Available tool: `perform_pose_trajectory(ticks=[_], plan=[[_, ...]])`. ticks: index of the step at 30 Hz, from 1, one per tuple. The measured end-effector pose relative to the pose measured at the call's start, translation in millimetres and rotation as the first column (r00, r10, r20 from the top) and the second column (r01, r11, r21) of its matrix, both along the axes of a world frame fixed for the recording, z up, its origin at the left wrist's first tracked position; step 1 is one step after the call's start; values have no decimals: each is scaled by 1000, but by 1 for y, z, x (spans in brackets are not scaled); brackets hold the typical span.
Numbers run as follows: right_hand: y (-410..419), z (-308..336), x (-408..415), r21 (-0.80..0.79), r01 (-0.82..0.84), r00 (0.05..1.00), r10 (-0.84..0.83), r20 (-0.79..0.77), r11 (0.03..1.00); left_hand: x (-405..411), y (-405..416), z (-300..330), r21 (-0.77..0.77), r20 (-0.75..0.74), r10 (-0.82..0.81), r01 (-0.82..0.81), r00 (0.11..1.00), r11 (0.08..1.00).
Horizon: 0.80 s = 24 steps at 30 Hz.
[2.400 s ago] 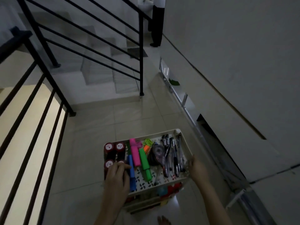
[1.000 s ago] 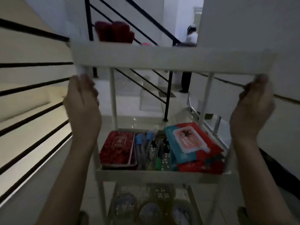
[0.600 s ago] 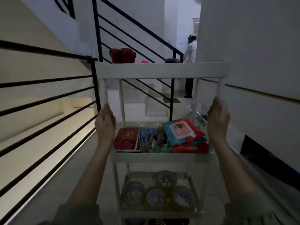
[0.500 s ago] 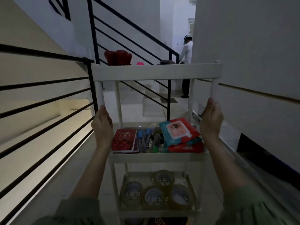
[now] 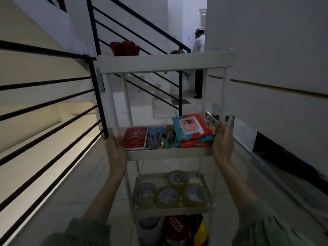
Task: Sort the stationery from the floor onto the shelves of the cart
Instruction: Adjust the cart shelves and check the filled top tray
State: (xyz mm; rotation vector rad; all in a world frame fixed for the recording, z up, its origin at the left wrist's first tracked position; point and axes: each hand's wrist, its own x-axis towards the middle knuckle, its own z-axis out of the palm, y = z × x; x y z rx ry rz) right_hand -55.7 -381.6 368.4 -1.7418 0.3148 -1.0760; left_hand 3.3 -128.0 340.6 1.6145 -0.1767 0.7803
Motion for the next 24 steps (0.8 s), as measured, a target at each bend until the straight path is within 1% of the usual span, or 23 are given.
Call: perform_pose_trajectory(ticks=[2,3,4,5,7,8,10,14,17,21,23,24], plan=[[-3,-9,0,-70,146,987,-150,-52,987,-2,1,-32,-41,-27,21,-22,999,999],[-4,-14,1,-73,164,985,-167,-41,984,-1,2,-41,-49,-37,27,-29,999,998],[-5,-21,4,-53,135,990,-136,-20,989,2,2,-47,-50,-47,37,-40,998,998],[-5,-28,6,3,63,998,-63,2,998,3,2,-50,-52,-56,46,-49,997,997],[-4,-35,10,155,-95,995,87,56,983,6,3,-47,-30,-55,59,-60,997,998],[-4,-38,11,197,-125,991,112,76,972,7,4,-45,-6,-42,54,-54,998,999],[-6,-44,11,232,-158,986,139,95,960,6,7,-45,10,-9,23,-22,1000,1000],[-5,-52,13,348,-188,977,138,163,918,11,9,-50,-34,69,9,-6,998,999],[-3,-53,15,365,-190,974,129,186,911,16,6,-55,-90,79,-28,36,996,995],[-1,-49,8,355,-246,967,205,150,902,16,14,-56,-44,68,-56,59,996,997],[-11,-46,0,390,-339,940,300,159,856,15,20,-56,-40,44,-90,92,995,995],[-21,-44,-3,420,-418,909,369,196,806,16,22,-54,-64,31,-127,129,991,990]])
